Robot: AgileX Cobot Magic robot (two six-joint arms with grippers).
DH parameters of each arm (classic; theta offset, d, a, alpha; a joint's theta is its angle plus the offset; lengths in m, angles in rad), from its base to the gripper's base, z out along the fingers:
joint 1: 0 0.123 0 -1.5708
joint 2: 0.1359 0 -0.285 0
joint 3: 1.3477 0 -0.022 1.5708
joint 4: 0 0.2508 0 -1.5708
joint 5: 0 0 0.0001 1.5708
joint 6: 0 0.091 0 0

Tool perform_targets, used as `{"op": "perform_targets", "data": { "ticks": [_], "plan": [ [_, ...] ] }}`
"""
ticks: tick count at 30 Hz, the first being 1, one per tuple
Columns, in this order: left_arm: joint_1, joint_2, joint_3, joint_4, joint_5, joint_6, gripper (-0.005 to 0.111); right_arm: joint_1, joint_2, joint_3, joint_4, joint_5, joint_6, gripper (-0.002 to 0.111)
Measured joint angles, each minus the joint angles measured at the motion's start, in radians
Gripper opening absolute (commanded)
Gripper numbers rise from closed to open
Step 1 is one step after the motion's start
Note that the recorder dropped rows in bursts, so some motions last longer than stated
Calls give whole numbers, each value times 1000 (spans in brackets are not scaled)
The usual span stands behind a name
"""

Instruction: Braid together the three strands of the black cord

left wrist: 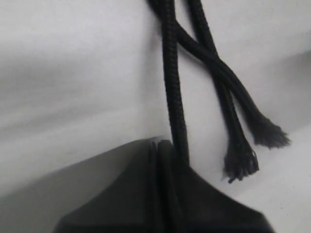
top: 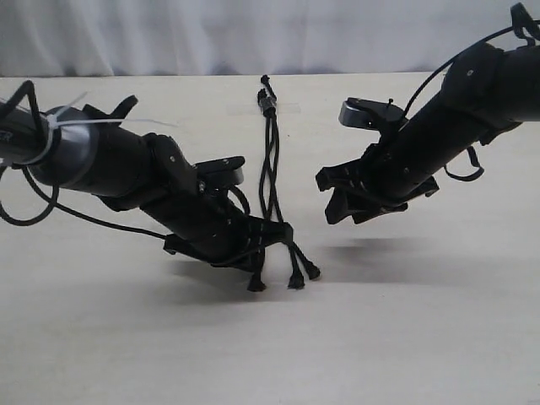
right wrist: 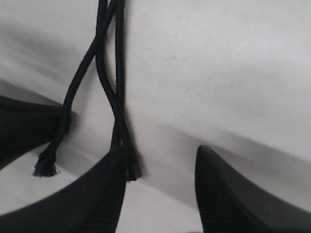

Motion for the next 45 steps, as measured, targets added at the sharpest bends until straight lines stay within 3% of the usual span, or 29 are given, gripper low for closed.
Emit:
{"op": "perform_targets", "data": {
  "ticks": [6, 11, 15, 17, 22, 25, 30, 34, 37, 45],
  "plan": [
    [-22, 1, 0, -13, 6, 0, 0, 0, -2, 0, 0, -2, 36, 43],
    [37, -6, 0, 48, 124, 0, 0, 0, -37, 0, -26, 6, 84, 43],
    [113, -36, 0, 253, 235, -72, 0, 0, -84, 0, -127, 53, 155, 41],
    [158, -64, 0, 402, 292, -139, 0, 0, -102, 0, -200, 97, 188, 35],
    [256, -180, 0, 716, 428, -272, 0, 0, -146, 25, -365, 163, 253, 4],
    [317, -275, 0, 777, 506, -277, 0, 0, -189, 73, -439, 167, 284, 4],
    [464, -409, 9, 778, 587, -254, 0, -47, -290, 171, -507, 167, 318, 4],
    [606, -556, 56, 717, 600, -212, 0, -159, -396, 238, -513, 165, 347, 4],
    [675, -687, 104, 647, 581, -172, 0, -227, -485, 278, -521, 161, 354, 4],
    [700, -1047, 294, 593, 405, -134, 0, -225, -816, 410, -526, -16, 354, 4]
  ]
}}
